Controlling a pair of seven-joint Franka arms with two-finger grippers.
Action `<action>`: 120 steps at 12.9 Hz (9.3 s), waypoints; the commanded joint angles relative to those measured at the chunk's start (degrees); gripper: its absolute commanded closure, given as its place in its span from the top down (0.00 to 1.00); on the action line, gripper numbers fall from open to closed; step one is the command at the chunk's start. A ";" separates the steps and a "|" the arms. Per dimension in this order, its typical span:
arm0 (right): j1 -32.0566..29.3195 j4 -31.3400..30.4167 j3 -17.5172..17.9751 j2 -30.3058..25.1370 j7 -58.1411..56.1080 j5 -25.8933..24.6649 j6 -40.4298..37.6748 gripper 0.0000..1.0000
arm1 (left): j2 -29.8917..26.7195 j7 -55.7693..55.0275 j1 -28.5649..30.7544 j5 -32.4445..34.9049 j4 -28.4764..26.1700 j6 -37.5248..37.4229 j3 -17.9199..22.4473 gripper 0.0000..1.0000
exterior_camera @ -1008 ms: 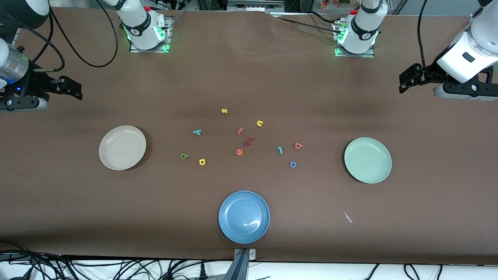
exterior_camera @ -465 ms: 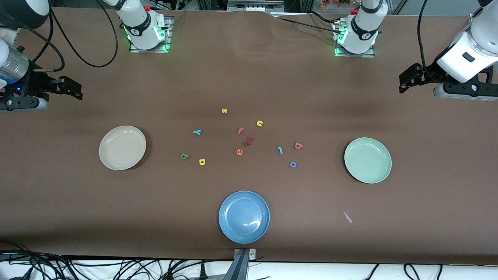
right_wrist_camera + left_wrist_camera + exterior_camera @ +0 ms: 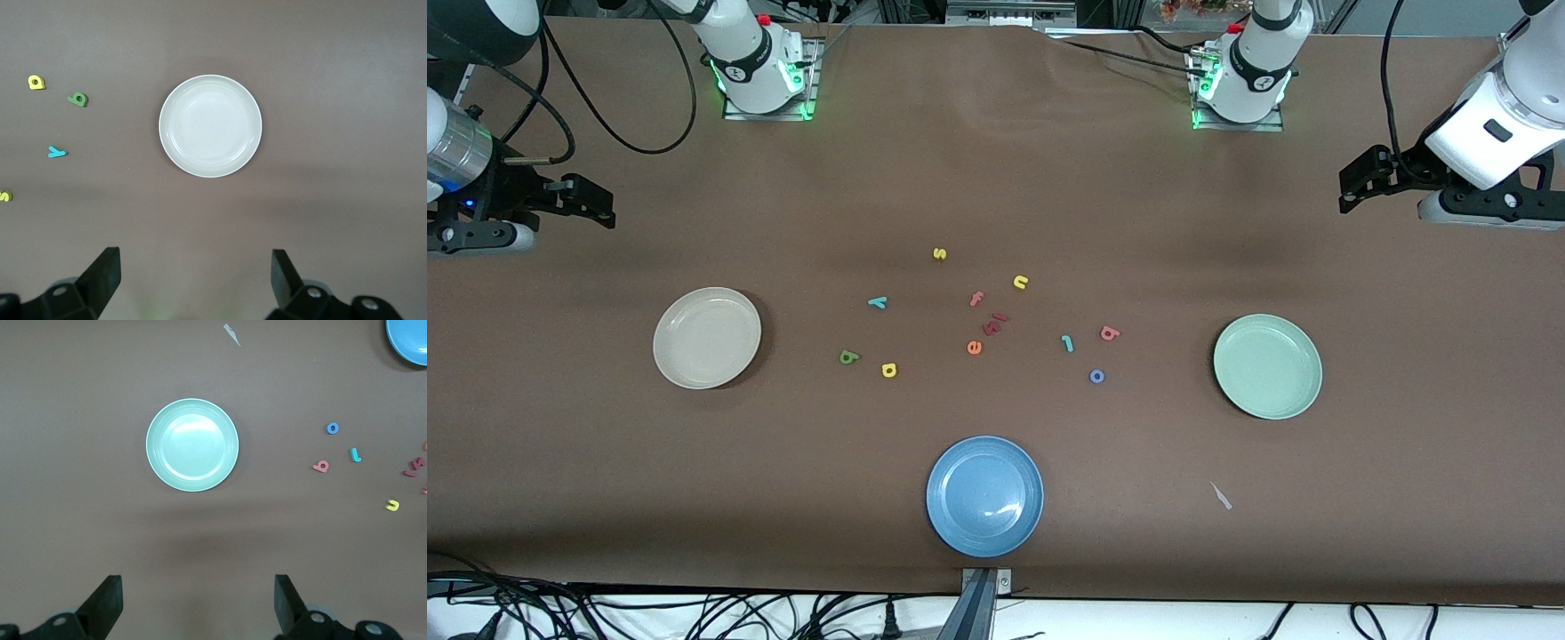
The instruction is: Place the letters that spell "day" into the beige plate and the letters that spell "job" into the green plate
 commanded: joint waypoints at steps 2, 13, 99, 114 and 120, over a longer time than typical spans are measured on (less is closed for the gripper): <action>-0.33 0.80 0.16 0.22 0.31 0.00 -0.36 1.00 | 0.19 -0.36 -0.09 -0.38 1.17 -1.16 0.15 1.00; -0.33 0.80 0.16 0.22 0.31 0.00 -0.36 1.00 | 0.80 0.70 0.00 -0.47 1.17 -1.16 0.15 1.00; 12.94 2.21 0.79 33.54 -30.30 10.82 25.23 0.00 | 33.24 12.92 2.55 2.08 -9.55 36.46 -4.23 1.00; 11.17 -0.43 -10.39 32.21 -16.77 10.82 20.74 1.00 | 47.20 -2.73 -14.14 5.22 11.01 36.63 -9.08 1.00; 15.40 -1.22 -4.51 30.01 5.87 11.51 22.39 1.00 | 51.68 -1.59 -14.07 12.95 11.01 43.91 -9.08 0.66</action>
